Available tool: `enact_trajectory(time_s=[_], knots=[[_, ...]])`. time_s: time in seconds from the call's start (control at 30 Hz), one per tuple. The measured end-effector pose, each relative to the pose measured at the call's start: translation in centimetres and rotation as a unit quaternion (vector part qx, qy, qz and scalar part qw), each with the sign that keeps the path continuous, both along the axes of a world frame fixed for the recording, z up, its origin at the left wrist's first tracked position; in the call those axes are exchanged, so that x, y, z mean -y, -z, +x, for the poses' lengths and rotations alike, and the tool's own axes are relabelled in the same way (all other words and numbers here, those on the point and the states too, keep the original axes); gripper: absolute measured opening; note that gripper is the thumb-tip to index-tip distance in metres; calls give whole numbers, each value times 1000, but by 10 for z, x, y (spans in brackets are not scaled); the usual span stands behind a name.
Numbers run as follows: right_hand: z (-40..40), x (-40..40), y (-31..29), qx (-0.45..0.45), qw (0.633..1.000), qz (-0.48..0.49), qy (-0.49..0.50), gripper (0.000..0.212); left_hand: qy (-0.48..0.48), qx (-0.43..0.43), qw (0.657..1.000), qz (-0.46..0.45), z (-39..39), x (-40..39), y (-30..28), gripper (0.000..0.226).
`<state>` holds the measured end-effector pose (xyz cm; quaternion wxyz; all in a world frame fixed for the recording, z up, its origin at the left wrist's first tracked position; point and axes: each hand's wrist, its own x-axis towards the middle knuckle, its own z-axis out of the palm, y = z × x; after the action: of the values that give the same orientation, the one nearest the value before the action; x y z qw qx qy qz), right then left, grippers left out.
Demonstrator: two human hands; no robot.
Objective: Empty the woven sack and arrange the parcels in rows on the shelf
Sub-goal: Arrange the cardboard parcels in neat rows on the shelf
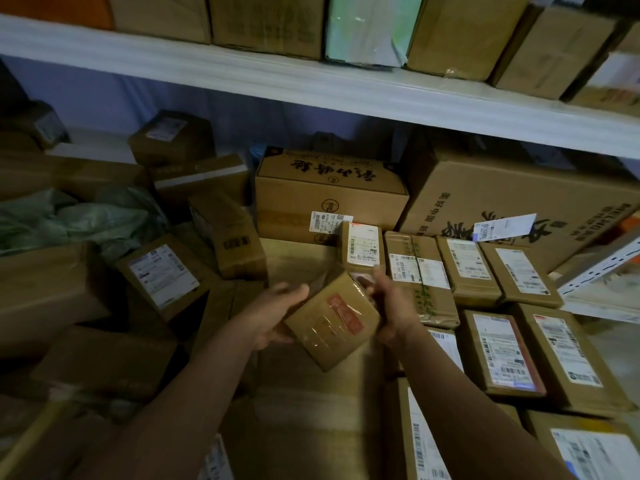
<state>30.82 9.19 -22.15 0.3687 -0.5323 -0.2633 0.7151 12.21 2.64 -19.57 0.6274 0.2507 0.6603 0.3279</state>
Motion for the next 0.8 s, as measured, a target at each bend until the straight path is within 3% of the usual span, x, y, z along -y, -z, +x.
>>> enact_trajectory(time_s=[0.1,0.17,0.3,0.4,0.5,0.57,0.67,0.8], knots=[[0,6,-1,41,999,6,-21,19,-9,-7,1000,8,-7,7,7,32],[2,10,-1,51,998,7,-37,16,-4,-17,1000,-8,-8,12,13,52],[10,21,7,131,976,-29,-173,55,26,-104,994,-33,-3,20,30,83],[12,33,18,183,965,-59,-176,75,17,-109,993,-40,6,21,35,71],[2,48,25,197,957,-52,-206,62,59,-109,992,-33,18,21,37,56],[-3,53,33,273,936,-29,-218,52,86,-111,990,-27,22,22,42,74],[-6,53,41,376,909,10,-180,61,118,-112,986,-19,31,25,45,95],[1,48,45,541,810,75,-213,68,64,-119,991,-23,49,21,51,108]])
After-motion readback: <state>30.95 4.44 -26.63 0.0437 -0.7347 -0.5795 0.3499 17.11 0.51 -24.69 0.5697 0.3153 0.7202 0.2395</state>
